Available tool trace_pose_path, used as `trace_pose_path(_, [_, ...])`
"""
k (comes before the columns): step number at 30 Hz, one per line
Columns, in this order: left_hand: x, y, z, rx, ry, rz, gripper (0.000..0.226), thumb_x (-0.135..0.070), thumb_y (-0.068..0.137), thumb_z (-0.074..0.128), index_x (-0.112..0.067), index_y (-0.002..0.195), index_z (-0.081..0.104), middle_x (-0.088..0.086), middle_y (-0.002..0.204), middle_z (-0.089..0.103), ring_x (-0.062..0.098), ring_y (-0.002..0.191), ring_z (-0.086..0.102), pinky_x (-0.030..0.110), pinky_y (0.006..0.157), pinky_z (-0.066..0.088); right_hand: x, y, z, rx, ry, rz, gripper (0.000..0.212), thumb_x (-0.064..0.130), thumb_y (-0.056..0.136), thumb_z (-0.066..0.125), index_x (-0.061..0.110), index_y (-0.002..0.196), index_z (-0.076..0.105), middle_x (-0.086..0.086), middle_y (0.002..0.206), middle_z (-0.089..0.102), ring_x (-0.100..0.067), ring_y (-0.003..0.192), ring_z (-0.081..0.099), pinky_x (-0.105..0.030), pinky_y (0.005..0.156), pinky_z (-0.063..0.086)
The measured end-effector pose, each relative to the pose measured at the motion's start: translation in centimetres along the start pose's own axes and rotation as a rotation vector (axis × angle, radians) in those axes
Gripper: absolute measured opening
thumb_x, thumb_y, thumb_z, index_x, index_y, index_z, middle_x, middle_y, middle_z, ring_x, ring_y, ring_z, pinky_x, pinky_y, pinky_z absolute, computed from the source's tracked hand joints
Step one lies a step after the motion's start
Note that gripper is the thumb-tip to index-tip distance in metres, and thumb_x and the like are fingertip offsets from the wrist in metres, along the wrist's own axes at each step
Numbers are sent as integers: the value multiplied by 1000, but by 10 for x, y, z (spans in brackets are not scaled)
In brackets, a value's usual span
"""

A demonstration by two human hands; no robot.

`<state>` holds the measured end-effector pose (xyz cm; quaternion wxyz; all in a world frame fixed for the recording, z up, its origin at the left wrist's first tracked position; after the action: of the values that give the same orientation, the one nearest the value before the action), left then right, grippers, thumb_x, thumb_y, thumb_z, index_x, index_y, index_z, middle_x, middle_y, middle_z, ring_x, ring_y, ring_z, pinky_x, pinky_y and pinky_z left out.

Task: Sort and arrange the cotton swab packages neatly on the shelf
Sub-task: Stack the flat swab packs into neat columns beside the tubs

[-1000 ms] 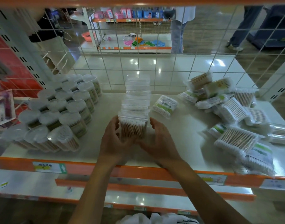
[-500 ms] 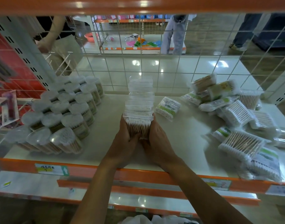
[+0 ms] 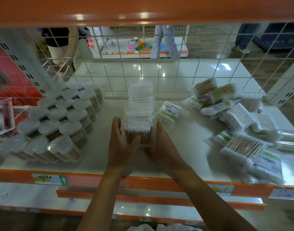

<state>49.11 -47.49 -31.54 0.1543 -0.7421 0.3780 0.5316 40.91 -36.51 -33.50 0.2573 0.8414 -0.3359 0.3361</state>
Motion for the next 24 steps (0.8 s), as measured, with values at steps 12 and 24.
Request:
trace_pose_path(12, [-80, -11, 18, -251, 284, 439, 63, -30, 88, 51, -11, 142, 24, 19, 148, 31, 26, 140, 26, 16, 112, 19, 9, -14, -57, -28, -62, 51, 81, 24, 82, 70, 15, 146, 20, -1, 148, 34, -15, 136, 30, -15, 102, 20])
trace_pose_path(24, [-123, -15, 103, 33, 416, 591, 73, -14, 81, 71, -6, 144, 33, 14, 152, 31, 27, 143, 20, 41, 113, 24, -8, -22, -126, -232, -364, 18, 53, 11, 84, 60, 3, 133, 43, -14, 134, 47, -27, 130, 39, -39, 109, 35])
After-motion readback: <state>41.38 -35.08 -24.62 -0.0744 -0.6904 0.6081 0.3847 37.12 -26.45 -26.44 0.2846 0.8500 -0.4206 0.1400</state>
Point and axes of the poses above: each hand's wrist, its own y-axis towards the middle knuckle, its own z-axis out of the palm, x = y × z, the point moved 7 cm from there along y, towards the middle knuckle
